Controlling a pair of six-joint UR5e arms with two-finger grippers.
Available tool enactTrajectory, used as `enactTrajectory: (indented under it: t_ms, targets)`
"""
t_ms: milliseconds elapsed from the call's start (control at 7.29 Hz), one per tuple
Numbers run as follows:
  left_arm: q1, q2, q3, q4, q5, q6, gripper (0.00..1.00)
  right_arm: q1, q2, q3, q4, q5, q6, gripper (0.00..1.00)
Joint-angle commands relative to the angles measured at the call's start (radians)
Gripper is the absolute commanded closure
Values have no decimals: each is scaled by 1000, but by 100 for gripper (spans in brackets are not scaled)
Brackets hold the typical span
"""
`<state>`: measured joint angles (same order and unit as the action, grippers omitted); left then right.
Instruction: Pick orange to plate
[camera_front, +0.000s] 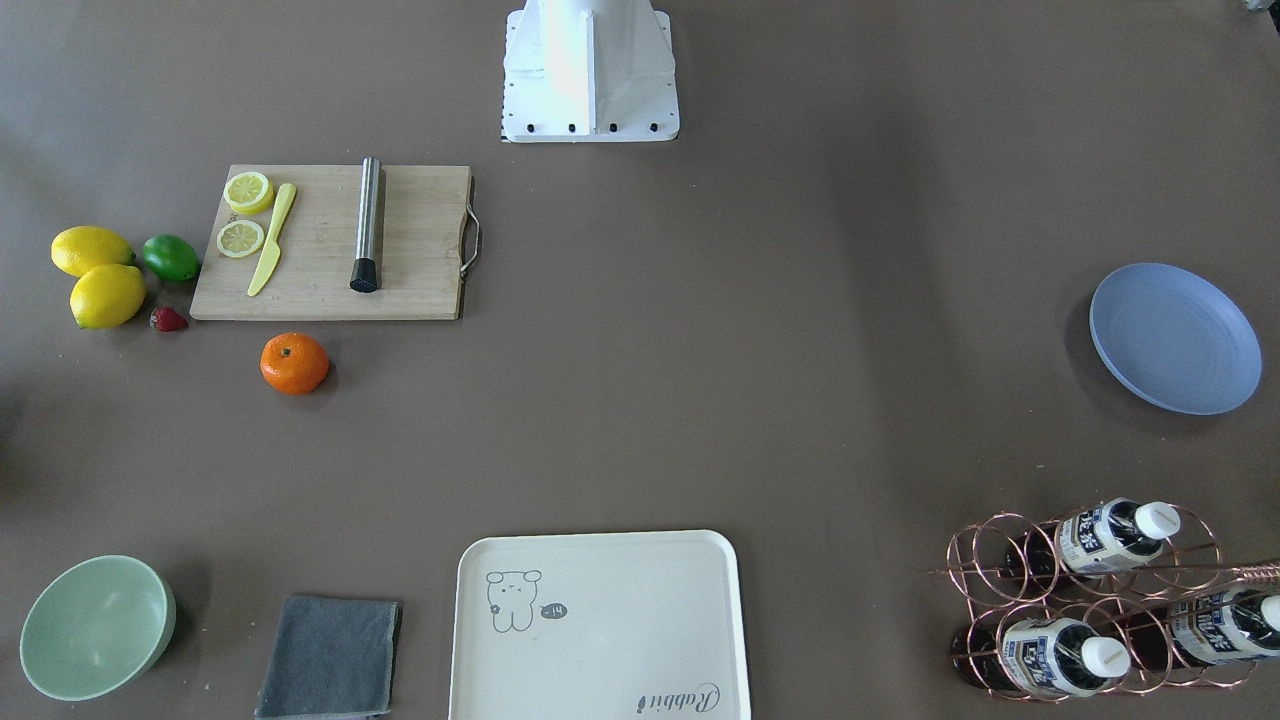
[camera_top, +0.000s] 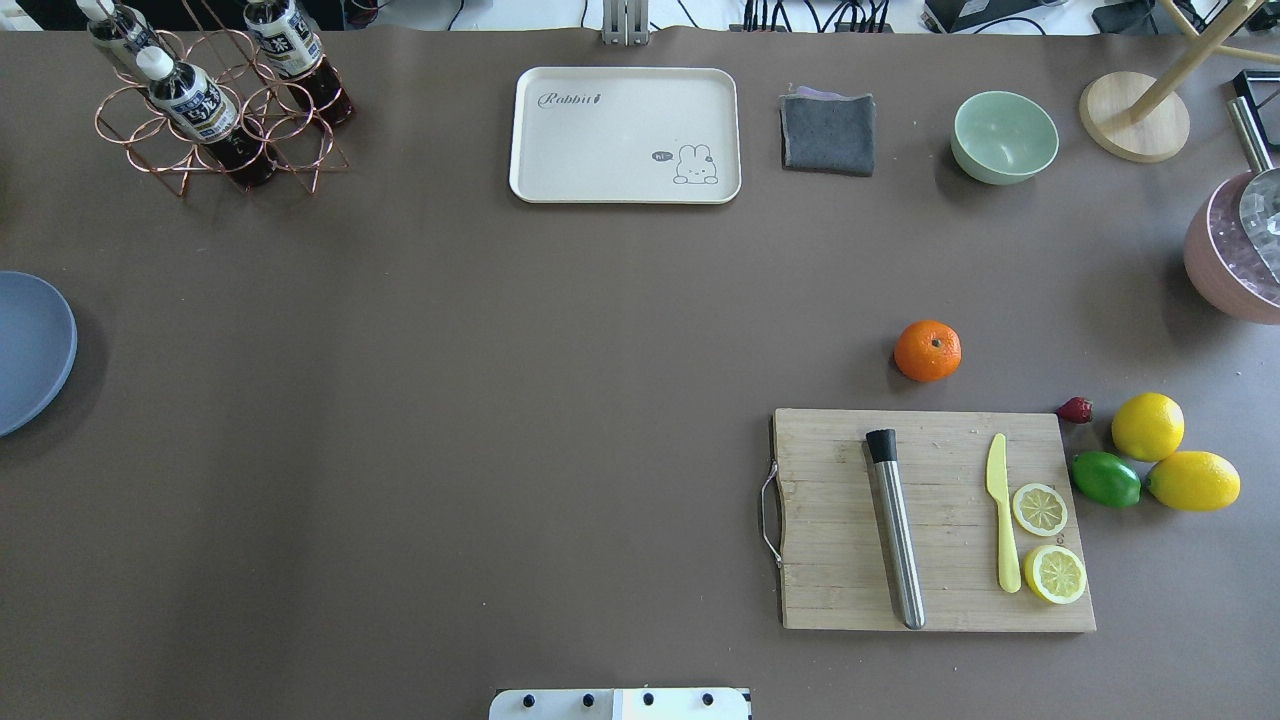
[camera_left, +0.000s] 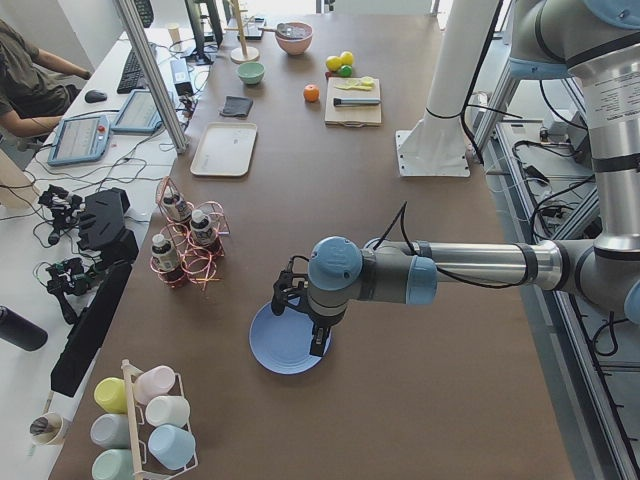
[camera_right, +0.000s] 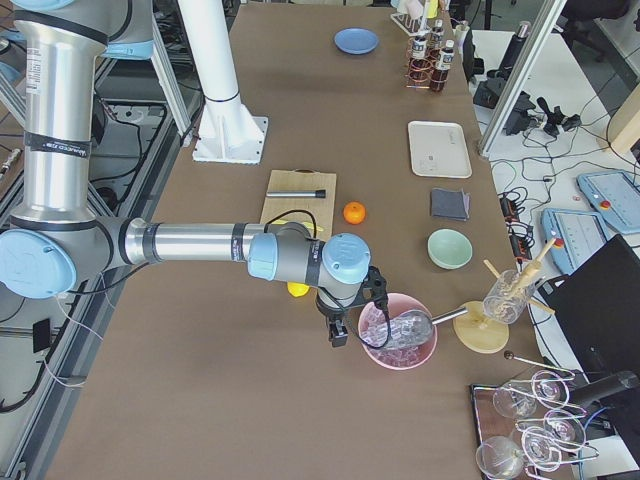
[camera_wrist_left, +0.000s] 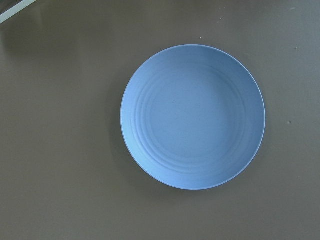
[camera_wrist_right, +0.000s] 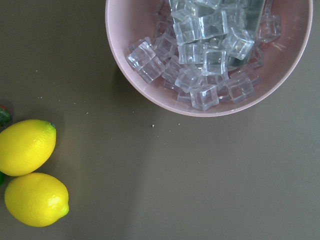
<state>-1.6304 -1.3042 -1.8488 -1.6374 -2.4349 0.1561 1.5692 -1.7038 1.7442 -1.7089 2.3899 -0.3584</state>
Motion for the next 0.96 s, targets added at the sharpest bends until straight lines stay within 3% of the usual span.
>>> enactTrajectory:
  t_ms: [0,275,686,824]
  targets:
    - [1,-4,20,-4,2,20,4,-5,4,0,0,0,10,0]
    - [1,-67,118,-4,32,36,3,-14,7,0,2,-2,12,0]
    - [12,-238,403,-155,56,23,2,-32,7,0,2,26,13,0]
    - [67,-260,457,-204,59,-1,2,-38,9,3,3,37,15,0]
